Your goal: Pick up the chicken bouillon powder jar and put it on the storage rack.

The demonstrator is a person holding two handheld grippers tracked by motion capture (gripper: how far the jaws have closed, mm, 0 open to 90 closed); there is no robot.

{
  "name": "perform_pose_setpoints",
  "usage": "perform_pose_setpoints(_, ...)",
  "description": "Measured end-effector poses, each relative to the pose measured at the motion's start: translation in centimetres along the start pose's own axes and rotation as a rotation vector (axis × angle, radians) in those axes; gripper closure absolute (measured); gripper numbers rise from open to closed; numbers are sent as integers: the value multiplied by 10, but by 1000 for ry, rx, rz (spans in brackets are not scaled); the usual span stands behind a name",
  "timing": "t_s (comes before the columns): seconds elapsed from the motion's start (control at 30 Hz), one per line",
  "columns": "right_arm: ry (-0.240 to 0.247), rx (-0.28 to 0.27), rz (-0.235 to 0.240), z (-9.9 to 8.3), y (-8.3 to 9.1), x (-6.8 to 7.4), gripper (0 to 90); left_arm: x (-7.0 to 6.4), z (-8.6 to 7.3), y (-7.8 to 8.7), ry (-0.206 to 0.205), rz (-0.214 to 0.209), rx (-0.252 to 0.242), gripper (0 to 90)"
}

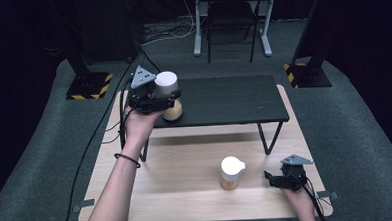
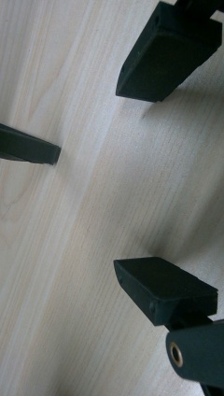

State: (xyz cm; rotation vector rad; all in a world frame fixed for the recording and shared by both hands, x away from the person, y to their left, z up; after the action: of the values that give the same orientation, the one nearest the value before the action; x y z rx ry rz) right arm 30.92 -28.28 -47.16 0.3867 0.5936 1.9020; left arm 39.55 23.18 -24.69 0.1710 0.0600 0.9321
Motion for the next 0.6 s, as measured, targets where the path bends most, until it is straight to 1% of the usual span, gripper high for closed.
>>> perform_pose_setpoints(0.07, 0, 0, 0, 0, 0, 0, 131, 1, -1, 5, 12, 2, -12, 244)
perform_pose_setpoints(0.1, -1, 0, 0, 0, 0, 0, 131, 1, -1, 6, 16, 2, -14, 217)
perform_pose_setpoints(0.13, -1, 0, 0, 0, 0, 0, 131, 2, -1, 9, 18, 3, -12, 217)
perform_pose_setpoints(0.2, -1, 0, 0, 0, 0, 0, 131, 3, -3, 15, 32, -10, -5, 187)
perform_pose_setpoints(0.33, -1, 0, 0, 0, 0, 0, 131, 4, -9, 26, 41, -17, -4, 144)
perform_pose_setpoints(0.5, -1, 0, -1, 0, 0, 0, 132, 5, -19, 44, 49, -20, -16, 119)
perform_pose_setpoints(0.6, -1, 1, -2, 0, 0, 0, 131, 4, -25, 52, 46, -21, -15, 111)
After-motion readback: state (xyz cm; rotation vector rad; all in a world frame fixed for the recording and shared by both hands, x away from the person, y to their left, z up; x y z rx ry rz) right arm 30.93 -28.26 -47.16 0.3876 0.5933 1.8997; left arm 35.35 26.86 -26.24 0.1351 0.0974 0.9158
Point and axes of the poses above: each handheld gripper's, and its own axes: y roughly backward along the jaws, z roughly out of its top, x roughly to its left, the point moved 6 cm from there along -y, roughly forward along the jaws, and after that the axes turned 7 degrees about -x, right-handed, at the moved point
